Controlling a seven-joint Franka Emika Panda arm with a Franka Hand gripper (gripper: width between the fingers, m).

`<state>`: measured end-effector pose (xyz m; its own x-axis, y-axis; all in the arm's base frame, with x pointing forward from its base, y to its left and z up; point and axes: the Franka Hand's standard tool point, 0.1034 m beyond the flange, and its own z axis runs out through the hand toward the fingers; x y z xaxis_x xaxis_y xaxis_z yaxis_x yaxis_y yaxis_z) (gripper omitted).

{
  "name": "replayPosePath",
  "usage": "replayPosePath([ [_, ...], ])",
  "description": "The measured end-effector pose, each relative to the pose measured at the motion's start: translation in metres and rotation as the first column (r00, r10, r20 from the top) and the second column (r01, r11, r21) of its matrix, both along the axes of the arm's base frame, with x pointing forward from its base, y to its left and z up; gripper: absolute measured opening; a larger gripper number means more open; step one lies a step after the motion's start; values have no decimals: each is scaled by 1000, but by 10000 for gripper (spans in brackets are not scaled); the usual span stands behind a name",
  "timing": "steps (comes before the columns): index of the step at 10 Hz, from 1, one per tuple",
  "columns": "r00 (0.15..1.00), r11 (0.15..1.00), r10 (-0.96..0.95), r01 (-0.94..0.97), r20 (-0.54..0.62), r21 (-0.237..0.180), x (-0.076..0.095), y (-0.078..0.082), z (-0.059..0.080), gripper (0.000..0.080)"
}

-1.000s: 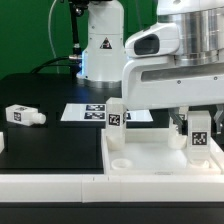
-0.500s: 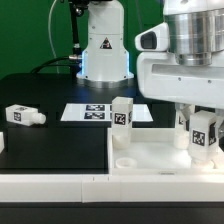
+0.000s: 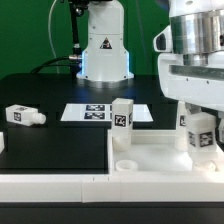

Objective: Assemble square table

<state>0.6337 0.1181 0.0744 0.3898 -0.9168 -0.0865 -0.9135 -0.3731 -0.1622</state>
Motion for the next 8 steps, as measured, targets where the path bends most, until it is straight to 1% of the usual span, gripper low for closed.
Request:
replayPosePath([
  [1, 973, 973, 230, -228, 30, -44, 3, -2, 3, 539],
  [2, 877, 877, 477, -471, 50, -98, 6, -7, 7, 628],
  [3, 833, 831, 551, -543, 51, -117, 6, -6, 8, 643],
  [5, 745, 743, 665, -654, 51, -141, 6, -8, 7, 643],
  [7, 596, 591, 802, -784, 35, -187, 7, -11, 8, 649],
  [8, 525, 519, 851, -831, 31, -201, 9, -14, 9, 649],
])
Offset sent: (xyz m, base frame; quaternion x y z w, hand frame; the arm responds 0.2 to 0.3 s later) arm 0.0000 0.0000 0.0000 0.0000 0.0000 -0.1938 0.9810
